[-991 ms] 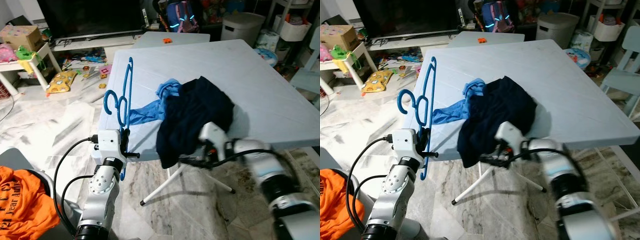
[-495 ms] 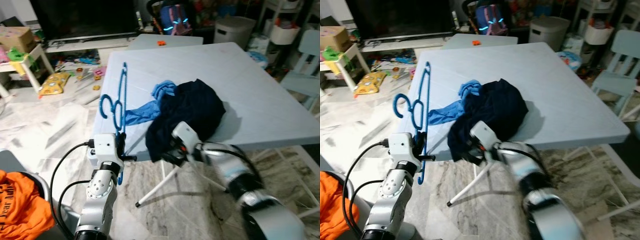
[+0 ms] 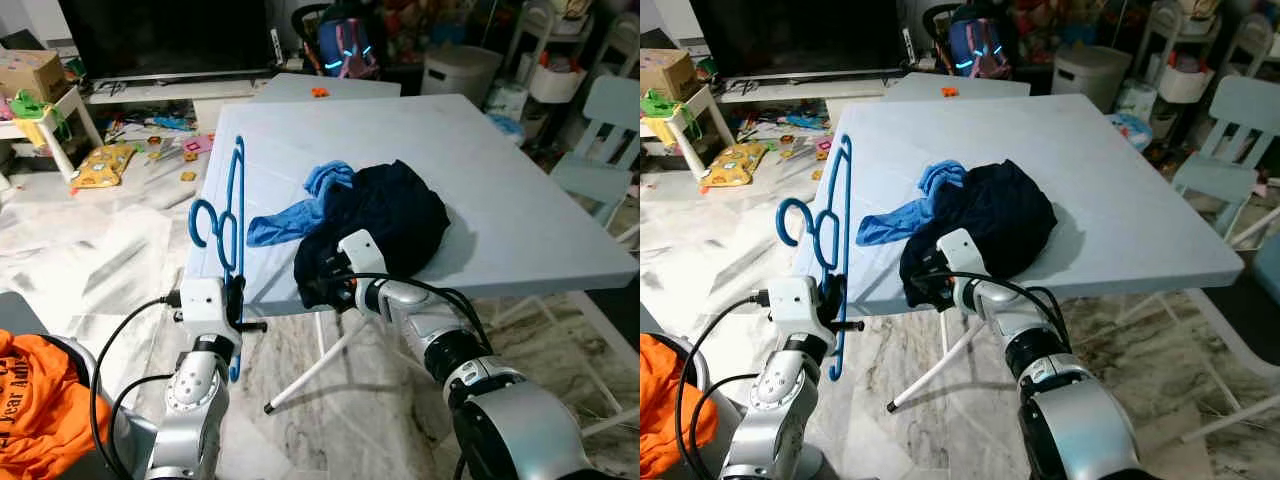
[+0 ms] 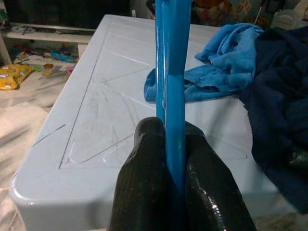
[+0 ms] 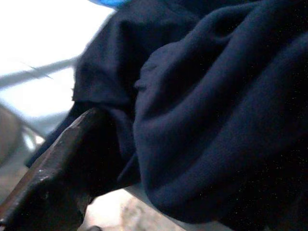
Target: Hang hanger
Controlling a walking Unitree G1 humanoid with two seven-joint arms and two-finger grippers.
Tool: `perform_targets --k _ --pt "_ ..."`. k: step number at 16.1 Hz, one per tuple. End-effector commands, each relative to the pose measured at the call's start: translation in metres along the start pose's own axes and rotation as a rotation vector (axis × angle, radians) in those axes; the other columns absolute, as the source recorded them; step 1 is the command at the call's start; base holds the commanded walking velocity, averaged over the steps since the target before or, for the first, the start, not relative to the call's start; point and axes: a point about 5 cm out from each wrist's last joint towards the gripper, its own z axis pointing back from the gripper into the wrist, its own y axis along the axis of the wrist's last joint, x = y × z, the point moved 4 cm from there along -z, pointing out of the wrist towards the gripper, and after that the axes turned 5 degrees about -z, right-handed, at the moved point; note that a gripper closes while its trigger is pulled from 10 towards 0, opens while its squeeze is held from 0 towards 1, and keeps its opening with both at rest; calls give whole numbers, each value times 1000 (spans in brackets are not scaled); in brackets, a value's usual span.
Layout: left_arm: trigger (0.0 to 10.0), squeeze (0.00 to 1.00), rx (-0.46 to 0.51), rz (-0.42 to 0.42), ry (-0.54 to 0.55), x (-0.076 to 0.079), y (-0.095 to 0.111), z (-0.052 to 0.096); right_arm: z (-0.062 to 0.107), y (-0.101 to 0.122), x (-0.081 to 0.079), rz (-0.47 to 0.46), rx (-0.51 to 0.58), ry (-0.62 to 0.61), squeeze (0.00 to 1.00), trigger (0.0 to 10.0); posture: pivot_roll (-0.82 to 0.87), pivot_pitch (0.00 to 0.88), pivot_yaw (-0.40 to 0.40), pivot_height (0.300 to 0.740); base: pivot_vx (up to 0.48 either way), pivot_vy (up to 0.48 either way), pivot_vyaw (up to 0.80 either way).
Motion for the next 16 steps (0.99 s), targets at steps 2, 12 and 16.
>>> perform_targets --k 2,12,16 --pt "10000 0 22 4 5 0 8 0 3 -10 16 -18 -48 -115 396 10000 45 0 -1 740 0 0 0" --pt "10000 0 34 49 6 -3 10 17 4 54 29 94 187 -390 0 10000 109 0 -42 740 0 0 0" --pt "10000 0 31 53 14 -4 9 23 6 73 27 51 252 -428 0 10000 131 0 -50 740 211 0 0"
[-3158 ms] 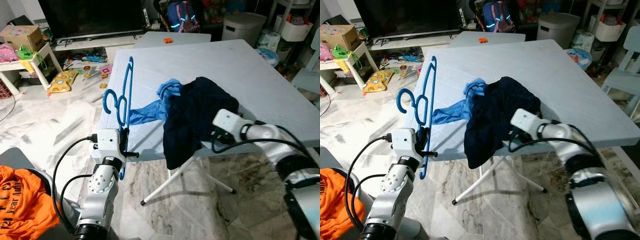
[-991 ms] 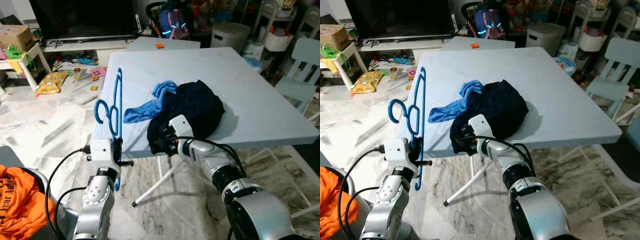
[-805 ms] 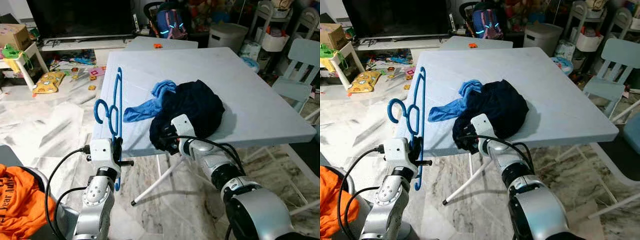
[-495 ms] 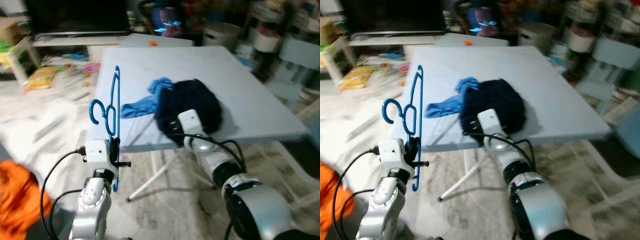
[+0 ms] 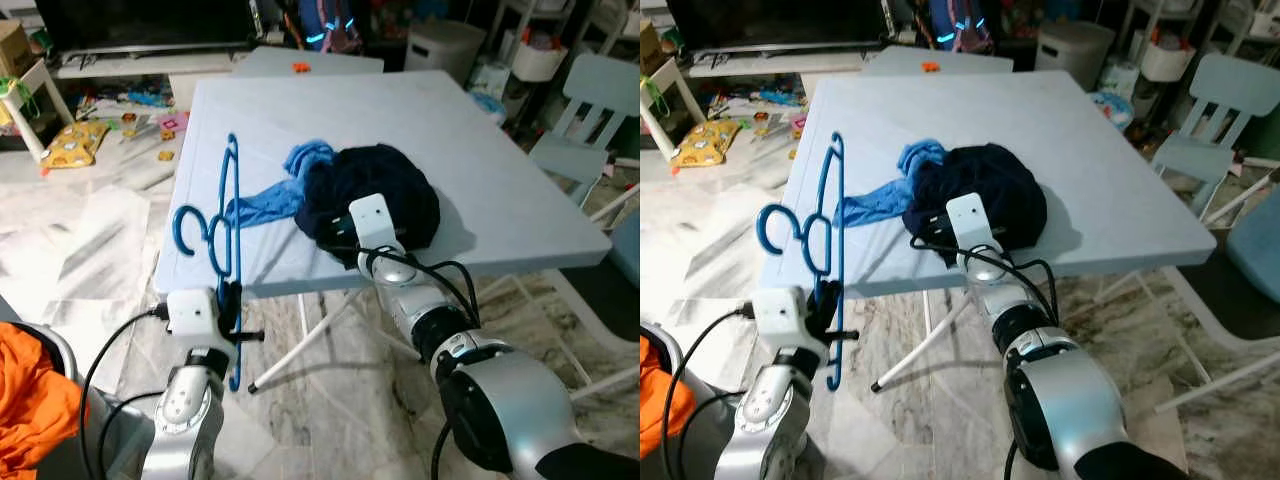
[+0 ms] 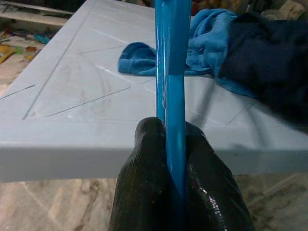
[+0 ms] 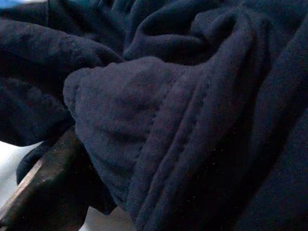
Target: Hang hanger
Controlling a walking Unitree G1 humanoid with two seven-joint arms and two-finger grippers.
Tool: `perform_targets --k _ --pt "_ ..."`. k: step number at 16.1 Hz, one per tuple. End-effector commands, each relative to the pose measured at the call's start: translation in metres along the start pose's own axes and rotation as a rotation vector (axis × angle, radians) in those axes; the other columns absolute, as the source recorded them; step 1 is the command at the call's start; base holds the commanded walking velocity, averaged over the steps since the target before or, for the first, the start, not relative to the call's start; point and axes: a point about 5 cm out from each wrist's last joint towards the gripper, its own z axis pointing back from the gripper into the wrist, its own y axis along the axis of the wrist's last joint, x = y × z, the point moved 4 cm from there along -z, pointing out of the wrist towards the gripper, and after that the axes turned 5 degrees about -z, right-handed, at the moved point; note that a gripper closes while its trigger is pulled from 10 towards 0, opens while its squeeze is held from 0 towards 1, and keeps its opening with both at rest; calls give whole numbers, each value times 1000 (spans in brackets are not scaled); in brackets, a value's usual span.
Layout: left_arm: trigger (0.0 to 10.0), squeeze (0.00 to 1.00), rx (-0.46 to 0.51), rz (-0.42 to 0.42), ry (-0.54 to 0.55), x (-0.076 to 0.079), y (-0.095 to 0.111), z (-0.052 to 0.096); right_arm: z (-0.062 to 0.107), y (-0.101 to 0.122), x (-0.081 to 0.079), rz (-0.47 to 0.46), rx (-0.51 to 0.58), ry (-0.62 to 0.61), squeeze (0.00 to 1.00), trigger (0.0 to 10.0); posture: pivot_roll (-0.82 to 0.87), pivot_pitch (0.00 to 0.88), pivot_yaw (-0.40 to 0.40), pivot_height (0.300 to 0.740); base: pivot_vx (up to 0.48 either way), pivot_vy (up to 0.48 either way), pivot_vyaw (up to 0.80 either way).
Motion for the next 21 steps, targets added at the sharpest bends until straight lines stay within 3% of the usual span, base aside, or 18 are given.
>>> perform_targets --k 1,4,6,8,10,11,12,13,16,21 --pt "10000 0 11 -10 20 -4 6 1 -3 32 3 -20 79 -35 0 10000 148 0 -58 740 0 0 0" --pt "10000 0 0 -26 54 -10 6 6 -4 43 13 -29 99 -104 0 10000 189 0 -83 740 0 0 0" --pt "10000 0 -11 -35 101 -17 5 18 -3 50 34 -60 114 -245 0 10000 235 0 -111 740 0 0 0" --pt "10000 0 -23 -36 137 -22 3 30 -1 55 44 -95 125 -319 0 10000 265 0 -125 740 0 0 0" --pt "10000 0 -39 -35 154 -24 0 37 -1 50 46 -115 98 -342 0 10000 268 0 -130 740 0 0 0" --pt "10000 0 -44 -36 154 -23 0 38 -2 41 40 -149 60 -284 0 10000 266 0 -129 740 0 0 0" --pt "10000 0 -49 -36 147 -20 0 35 -1 19 45 -121 -8 -293 1000 10000 259 0 -125 740 0 0 0" --pt "10000 0 -49 -34 138 -18 0 32 2 2 55 -115 -57 -326 1000 10000 259 0 -125 740 0 0 0" --pt "10000 0 -47 -33 105 -13 2 24 8 -23 77 -82 -105 -348 1000 10000 203 0 -91 740 0 0 0" --pt "10000 0 -42 -29 35 -2 4 6 12 -44 86 50 -120 -184 1000 10000 135 0 -41 740 0 0 0"
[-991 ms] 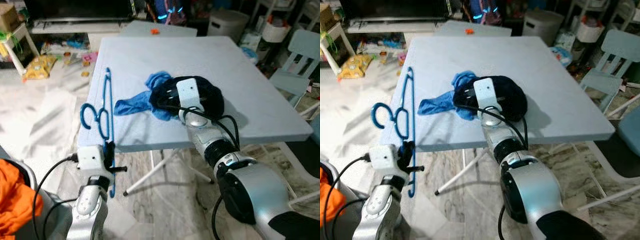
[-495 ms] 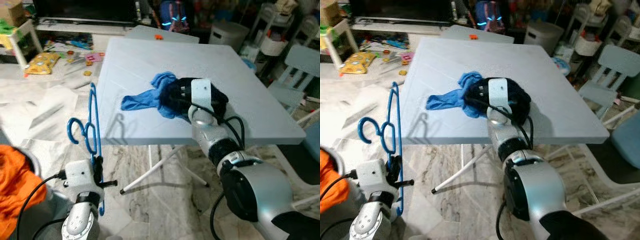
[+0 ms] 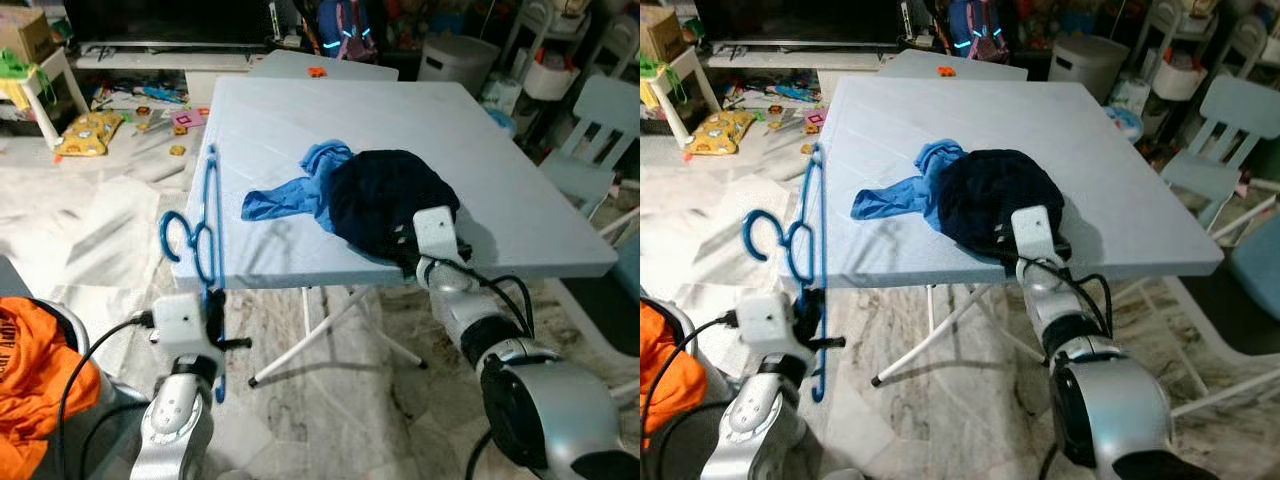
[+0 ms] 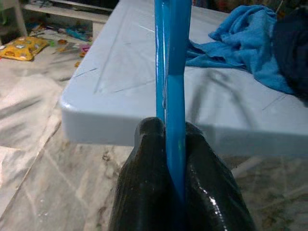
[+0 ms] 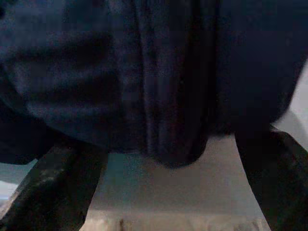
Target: Hang hanger
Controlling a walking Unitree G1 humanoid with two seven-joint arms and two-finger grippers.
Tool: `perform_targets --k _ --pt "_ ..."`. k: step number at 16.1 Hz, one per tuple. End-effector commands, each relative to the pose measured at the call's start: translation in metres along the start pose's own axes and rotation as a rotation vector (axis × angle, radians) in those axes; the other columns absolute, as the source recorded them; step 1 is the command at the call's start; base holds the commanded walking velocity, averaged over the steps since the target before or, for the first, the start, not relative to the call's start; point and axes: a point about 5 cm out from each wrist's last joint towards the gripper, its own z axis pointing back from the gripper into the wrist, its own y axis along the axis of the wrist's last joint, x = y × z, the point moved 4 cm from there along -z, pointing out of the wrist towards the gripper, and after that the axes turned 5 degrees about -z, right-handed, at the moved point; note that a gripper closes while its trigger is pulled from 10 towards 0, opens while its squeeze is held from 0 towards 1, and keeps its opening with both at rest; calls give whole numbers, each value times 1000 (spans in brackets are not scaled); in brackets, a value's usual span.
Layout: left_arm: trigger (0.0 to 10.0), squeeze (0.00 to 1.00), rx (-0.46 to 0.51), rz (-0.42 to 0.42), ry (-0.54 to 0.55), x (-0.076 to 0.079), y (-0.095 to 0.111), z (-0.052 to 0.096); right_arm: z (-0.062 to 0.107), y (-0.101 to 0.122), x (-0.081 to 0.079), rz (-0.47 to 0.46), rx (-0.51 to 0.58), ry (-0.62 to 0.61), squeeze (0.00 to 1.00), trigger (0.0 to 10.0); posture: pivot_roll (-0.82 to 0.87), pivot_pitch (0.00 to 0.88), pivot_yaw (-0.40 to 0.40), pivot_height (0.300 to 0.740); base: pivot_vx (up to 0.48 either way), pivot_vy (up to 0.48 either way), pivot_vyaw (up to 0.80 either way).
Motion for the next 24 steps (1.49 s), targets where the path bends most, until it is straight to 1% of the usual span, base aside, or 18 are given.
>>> perform_targets --k 1,2,3,4,5,6,8,10,12,14,16,18,20,22,24 --pt "10000 0 -4 -3 -37 7 0 -3 1 -6 3 47 -14 30 137 10000 121 0 -31 740 0 0 0" --pt "10000 0 -4 -4 -48 8 0 -6 1 -10 5 85 -19 49 0 10000 107 0 -19 740 0 0 0" --pt "10000 0 -1 -5 -60 10 1 -11 1 -11 15 82 -9 35 0 10000 95 0 -12 740 0 0 0" --pt "10000 0 1 -6 -67 11 1 -13 1 -11 20 67 -7 28 0 10000 89 0 -8 740 0 0 0" --pt "10000 0 -1 -7 -71 12 1 -16 2 -11 28 28 -3 16 0 10000 73 0 -1 740 0 0 0" --pt "10000 0 1 -6 -76 13 1 -18 2 -10 33 35 3 12 0 10000 64 0 2 740 0 0 0" --pt "10000 0 -1 -16 -93 15 -1 -23 4 -12 44 3 20 24 0 10000 24 0 10 740 0 0 0" --pt "10000 0 -4 -33 -87 13 -3 -26 6 -16 49 -5 33 50 0 10000 1 0 20 740 0 0 0" --pt "10000 0 -9 -54 -75 13 -5 -31 10 -22 52 -70 39 104 0 10000 -21 0 32 740 0 0 0" --pt "10000 0 -5 -76 -97 17 -5 -34 13 -24 53 -104 63 143 0 10000 -40 0 46 740 0 0 0" --pt "10000 0 10 -116 -134 24 -2 -39 18 -27 55 -108 81 206 0 10000 -52 0 58 740 0 0 0" --pt "10000 0 9 -137 -127 21 -1 -42 23 -27 60 -111 97 234 0 10000 -67 0 73 740 0 0 0" --pt "10000 0 -2 -145 -131 21 -6 -42 24 -29 63 -116 91 226 0 10000 -74 0 79 740 0 0 0" --pt "10000 0 -3 -150 -135 23 -7 -43 27 -29 53 -113 99 276 0 10000 -77 0 81 740 0 0 0" --pt "10000 0 -5 -151 -124 22 -6 -46 27 -28 43 -119 102 298 0 10000 -73 0 79 740 0 0 0"
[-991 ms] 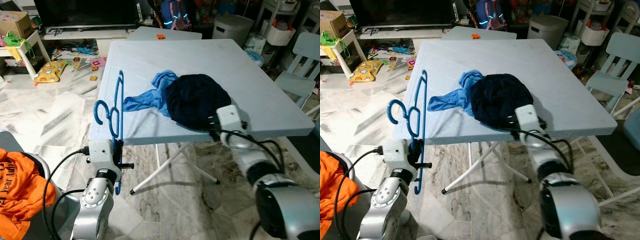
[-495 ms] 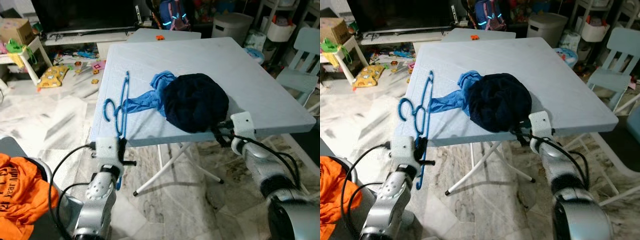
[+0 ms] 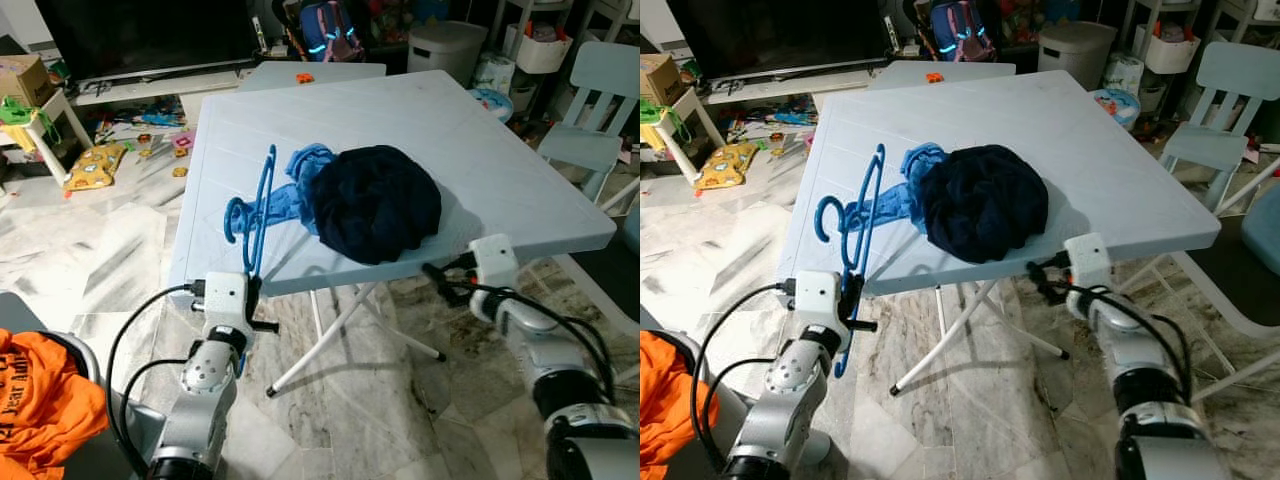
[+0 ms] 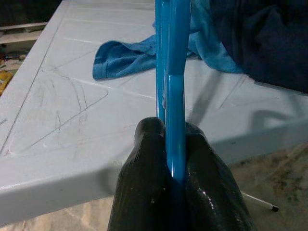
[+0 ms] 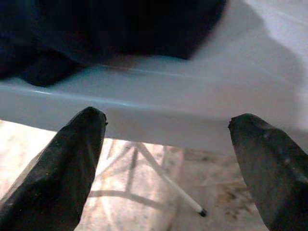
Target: Hang hanger
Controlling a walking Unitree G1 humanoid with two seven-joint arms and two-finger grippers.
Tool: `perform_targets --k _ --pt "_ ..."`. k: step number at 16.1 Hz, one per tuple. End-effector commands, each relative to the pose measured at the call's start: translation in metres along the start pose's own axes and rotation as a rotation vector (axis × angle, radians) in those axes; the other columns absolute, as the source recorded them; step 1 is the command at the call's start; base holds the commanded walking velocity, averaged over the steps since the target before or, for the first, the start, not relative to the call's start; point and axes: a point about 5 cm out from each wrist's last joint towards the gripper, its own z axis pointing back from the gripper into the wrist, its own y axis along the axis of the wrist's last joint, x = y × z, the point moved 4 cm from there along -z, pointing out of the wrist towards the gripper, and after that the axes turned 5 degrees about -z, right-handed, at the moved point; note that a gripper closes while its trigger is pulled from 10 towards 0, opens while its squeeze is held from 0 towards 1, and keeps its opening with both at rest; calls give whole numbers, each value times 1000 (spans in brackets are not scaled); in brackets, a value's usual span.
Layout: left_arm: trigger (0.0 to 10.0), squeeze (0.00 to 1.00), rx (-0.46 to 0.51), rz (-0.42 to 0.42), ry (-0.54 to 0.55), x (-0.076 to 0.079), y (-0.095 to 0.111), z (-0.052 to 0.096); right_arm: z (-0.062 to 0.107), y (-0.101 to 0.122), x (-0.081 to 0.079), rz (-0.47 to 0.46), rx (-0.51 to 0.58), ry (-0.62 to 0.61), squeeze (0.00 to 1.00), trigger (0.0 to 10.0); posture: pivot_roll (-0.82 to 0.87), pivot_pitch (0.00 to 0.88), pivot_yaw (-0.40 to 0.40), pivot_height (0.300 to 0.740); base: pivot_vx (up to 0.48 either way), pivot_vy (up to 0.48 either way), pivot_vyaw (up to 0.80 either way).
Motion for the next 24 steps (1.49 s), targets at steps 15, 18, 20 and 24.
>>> perform_targets --k 15,18,20,24 --pt "10000 0 3 14 -14 4 -1 -5 -5 6 -16 35 -16 46 0 10000 -77 0 75 740 -237 0 0" --pt "10000 0 -57 23 -66 7 -13 -4 -4 13 -26 138 47 88 0 10000 -77 0 72 740 0 0 0" --pt "10000 0 -141 0 -166 12 -31 0 -1 21 -27 149 97 115 0 10000 -78 0 71 740 0 0 0" --pt "10000 0 -237 -124 -474 31 -54 19 9 16 -25 343 54 243 0 10000 -85 0 70 740 0 0 0"
